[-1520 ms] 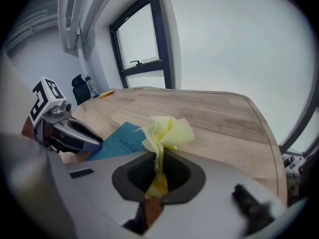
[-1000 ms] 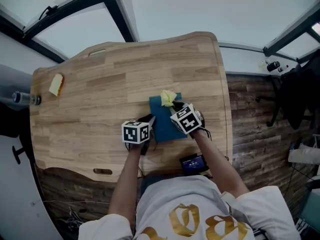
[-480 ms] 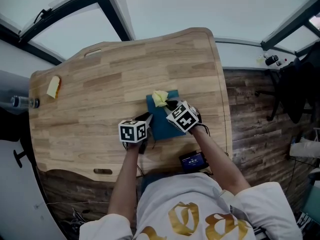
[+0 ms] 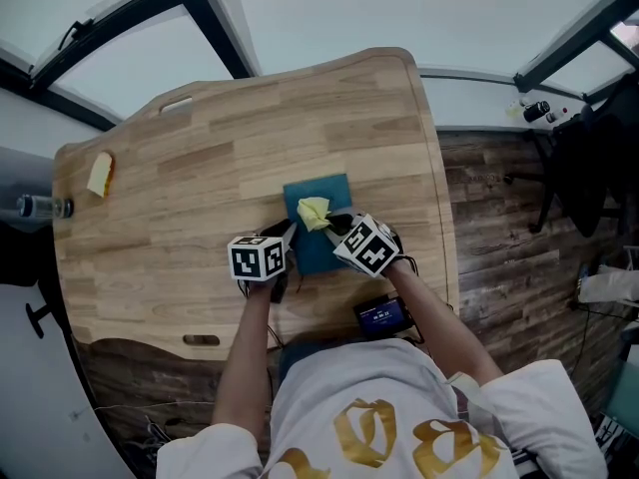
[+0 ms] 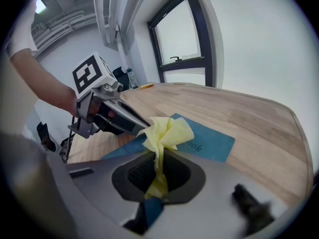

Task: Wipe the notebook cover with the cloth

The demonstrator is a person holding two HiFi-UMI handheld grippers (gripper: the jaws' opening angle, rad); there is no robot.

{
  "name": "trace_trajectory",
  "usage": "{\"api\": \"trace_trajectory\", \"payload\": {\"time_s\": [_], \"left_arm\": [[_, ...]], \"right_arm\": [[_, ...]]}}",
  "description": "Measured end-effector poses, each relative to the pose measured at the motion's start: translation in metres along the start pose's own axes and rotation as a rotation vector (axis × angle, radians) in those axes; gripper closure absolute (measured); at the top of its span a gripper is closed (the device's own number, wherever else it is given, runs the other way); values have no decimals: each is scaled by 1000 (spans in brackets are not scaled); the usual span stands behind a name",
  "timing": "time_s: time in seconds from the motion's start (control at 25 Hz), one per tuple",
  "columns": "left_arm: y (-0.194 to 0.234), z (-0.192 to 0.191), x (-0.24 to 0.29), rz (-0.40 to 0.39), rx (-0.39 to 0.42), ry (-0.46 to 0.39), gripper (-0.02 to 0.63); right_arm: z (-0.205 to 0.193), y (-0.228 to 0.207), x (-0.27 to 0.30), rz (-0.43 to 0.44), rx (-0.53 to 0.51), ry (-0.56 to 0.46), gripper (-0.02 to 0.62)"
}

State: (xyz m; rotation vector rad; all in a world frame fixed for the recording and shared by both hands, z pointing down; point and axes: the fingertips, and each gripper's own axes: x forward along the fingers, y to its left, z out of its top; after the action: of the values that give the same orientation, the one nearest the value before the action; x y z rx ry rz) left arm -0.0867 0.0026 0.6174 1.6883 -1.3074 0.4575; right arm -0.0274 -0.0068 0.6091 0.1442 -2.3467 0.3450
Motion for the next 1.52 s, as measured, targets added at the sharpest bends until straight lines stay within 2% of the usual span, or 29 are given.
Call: {"api": "trace_trajectory", "payload": {"time_s": [0.28, 0.52, 0.8, 0.84, 0.92, 1.0, 1.08, 1.16, 1.32, 1.4, 1.52], "left_arm": [[0, 0, 1, 3, 0, -3, 528], [0, 0, 0, 18, 16, -16, 528], [2, 0, 1, 12, -3, -16, 528], [1, -1, 1, 11, -5, -16, 528], [0, -2, 1, 13, -3, -22, 528], [-1, -1, 0, 21, 21, -35, 528], [0, -1, -3, 46, 60, -46, 528], [2, 2, -13, 92, 84, -84, 545], [-5, 31, -52, 123, 70, -279, 571], [-9, 43, -71, 135, 93, -346, 571], [-19, 54, -103, 172, 142, -407, 575]], "right_arm": [[-17, 25, -9, 45, -37, 19, 558], [-27, 49, -12, 139, -102, 58, 558], [-37, 69, -18, 198, -114, 132, 558], [-37, 67, -19, 173, -117, 132, 558], [-29, 49, -26, 32, -95, 96, 558], [-14, 23, -41, -145, -32, 9, 558], [0, 7, -61, -258, 32, -88, 558], [7, 2, -79, -312, 54, -145, 558], [18, -2, -114, -389, 145, -235, 558], [32, -7, -139, -489, 192, -319, 558], [53, -1, -171, -633, 189, -405, 558]]}}
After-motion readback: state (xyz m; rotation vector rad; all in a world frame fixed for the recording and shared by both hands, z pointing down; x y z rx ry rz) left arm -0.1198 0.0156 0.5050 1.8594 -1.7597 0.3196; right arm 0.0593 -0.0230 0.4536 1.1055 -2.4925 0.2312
